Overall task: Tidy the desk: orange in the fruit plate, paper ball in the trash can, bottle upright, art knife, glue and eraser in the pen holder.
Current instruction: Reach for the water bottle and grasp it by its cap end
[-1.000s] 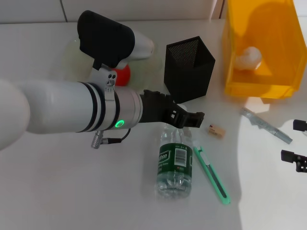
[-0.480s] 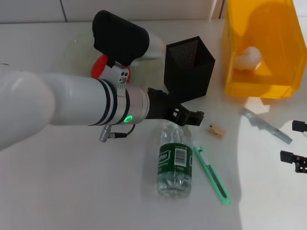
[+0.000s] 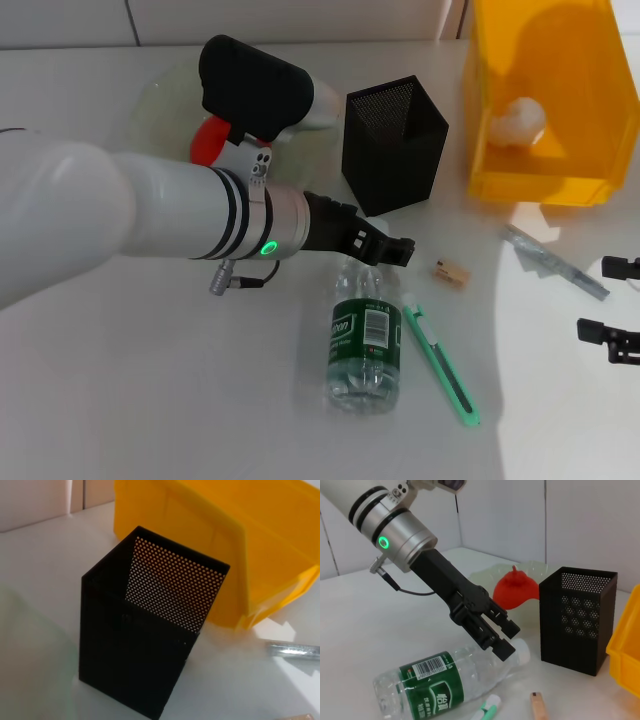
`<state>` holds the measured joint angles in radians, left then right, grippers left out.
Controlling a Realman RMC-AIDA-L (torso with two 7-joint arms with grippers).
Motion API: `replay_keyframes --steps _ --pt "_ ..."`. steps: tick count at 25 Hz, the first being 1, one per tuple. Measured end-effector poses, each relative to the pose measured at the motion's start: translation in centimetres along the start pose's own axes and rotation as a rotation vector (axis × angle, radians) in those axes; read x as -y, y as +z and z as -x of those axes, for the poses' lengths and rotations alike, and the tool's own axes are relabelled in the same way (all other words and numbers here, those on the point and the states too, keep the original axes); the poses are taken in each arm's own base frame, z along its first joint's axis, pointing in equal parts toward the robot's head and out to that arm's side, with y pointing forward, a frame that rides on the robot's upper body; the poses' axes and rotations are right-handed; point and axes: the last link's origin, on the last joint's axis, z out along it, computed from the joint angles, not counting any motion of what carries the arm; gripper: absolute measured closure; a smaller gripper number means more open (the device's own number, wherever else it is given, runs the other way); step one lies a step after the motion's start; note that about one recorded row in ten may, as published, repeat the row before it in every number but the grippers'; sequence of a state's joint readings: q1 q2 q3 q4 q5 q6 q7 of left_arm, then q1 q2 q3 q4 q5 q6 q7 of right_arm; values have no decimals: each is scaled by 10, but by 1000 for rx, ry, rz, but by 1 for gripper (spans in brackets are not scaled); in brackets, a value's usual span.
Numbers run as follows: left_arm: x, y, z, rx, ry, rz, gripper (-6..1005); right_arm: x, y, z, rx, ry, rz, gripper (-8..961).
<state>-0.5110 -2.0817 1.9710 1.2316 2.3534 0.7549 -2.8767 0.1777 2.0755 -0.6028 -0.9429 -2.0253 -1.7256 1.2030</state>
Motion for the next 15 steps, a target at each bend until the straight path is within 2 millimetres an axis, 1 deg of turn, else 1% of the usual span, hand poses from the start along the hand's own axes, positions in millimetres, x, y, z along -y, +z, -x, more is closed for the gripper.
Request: replay_keyframes --steps 7,15 --pt "9 5 2 4 -26 -17 150 1 2 0 0 2 4 116" --pt "14 11 5 29 -47 -21 181 3 7 1 -15 -3 12 116"
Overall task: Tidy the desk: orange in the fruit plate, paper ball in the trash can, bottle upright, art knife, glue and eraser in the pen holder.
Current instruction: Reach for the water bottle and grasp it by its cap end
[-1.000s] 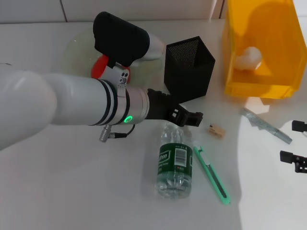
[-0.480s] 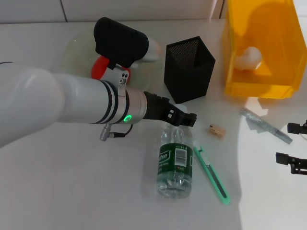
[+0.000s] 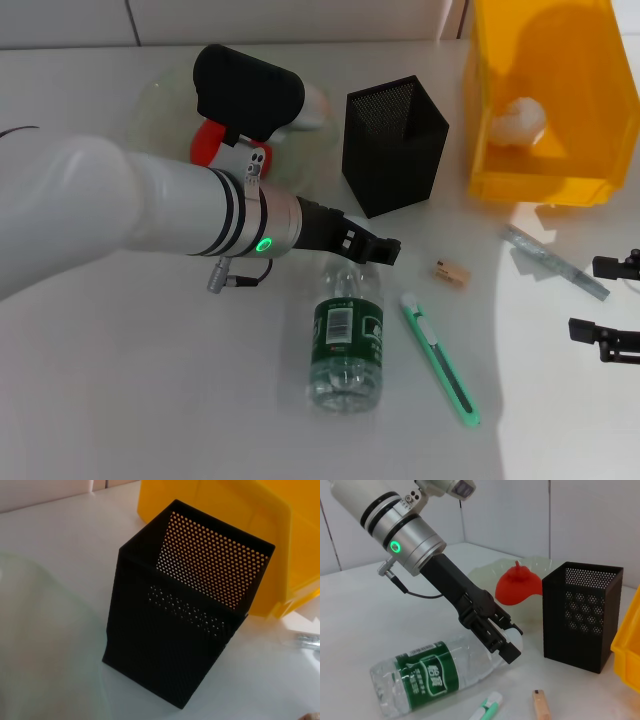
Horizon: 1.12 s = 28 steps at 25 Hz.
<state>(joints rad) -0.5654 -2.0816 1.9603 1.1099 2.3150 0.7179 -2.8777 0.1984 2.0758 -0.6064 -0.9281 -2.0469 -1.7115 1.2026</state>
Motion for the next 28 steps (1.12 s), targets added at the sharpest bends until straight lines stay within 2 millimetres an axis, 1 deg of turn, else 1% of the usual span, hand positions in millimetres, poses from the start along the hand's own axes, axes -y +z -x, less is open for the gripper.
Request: replay_keyframes --steps 8,13,20,24,26,28 --pt "0 0 1 4 -1 -1 212 1 3 1 2 1 7 116" --pt "1 2 5 60 13 3 231 3 4 1 -10 1 3 117" --pt "-6 -2 0 58 62 7 402 5 6 1 -23 -1 8 117" --pt "-7 -3 3 83 90 2 499 5 6 1 -26 1 5 117" --pt "-8 -4 3 94 101 3 530 5 7 1 -27 3 4 117" --pt "-10 -6 3 93 114 8 540 6 7 1 -26 3 4 117"
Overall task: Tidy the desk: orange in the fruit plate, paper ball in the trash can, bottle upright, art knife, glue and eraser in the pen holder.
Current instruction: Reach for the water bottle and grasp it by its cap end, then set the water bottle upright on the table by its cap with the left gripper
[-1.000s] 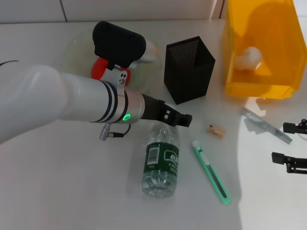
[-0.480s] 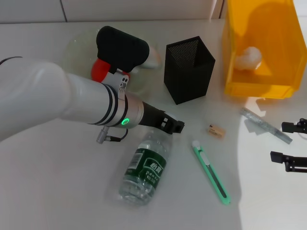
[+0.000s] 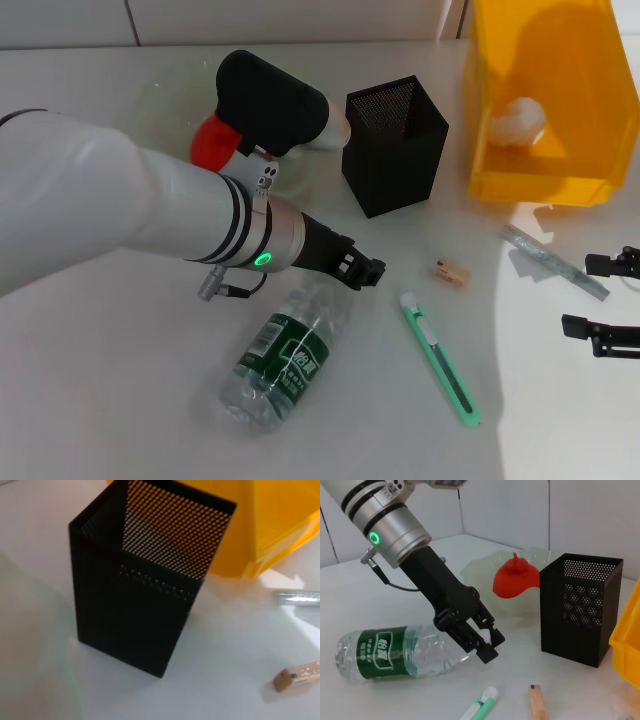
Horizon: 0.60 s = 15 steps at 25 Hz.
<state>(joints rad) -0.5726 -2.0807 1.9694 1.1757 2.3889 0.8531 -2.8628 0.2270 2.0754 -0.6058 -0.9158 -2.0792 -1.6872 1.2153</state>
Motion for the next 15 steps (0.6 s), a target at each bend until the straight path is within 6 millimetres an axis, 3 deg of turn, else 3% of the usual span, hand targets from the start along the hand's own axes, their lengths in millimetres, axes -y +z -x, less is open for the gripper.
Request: replay_keyframes --steps 7,15 --pt "-9 -32 -6 -44 130 5 557 0 2 2 3 5 4 118" --pt "12 -88 -1 -106 200 -39 558 1 2 4 8 9 11 118"
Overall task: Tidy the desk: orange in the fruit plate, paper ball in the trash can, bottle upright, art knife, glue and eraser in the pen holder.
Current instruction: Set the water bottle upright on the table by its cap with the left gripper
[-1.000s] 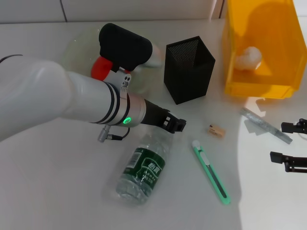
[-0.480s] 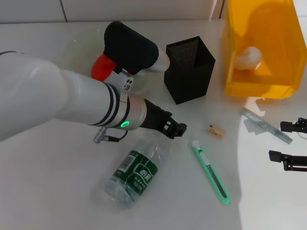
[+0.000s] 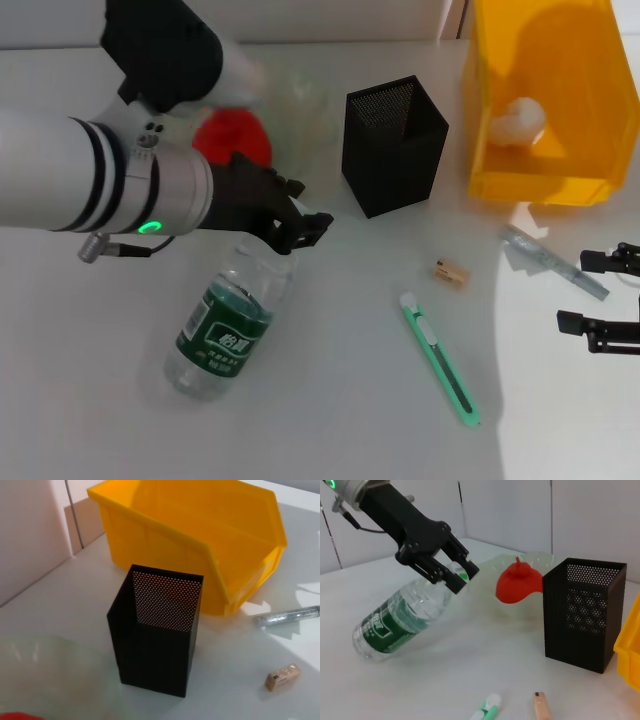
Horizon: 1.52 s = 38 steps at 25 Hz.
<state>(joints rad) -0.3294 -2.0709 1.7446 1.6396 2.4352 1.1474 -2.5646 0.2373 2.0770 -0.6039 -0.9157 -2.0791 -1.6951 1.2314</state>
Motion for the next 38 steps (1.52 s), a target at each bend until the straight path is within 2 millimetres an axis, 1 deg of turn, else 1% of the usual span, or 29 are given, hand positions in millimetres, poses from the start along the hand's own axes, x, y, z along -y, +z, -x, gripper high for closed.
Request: replay_keyframes --steps 4,8,9,14,25,38 --pt "8 -15 3 -13 7 2 558 1 2 3 1 7 7 118" --pt "10 -20 3 -35 6 20 559 2 3 5 2 8 10 118" --pt "13 -27 2 -63 11 30 559 2 3 5 1 10 10 118" --pt "17 -37 2 -100 10 42 560 2 3 6 1 16 12 118" --pt "25 -59 5 -138 14 11 561 2 3 7 0 15 13 119" --pt "31 -64 6 -136 5 -6 565 2 3 7 3 18 20 119"
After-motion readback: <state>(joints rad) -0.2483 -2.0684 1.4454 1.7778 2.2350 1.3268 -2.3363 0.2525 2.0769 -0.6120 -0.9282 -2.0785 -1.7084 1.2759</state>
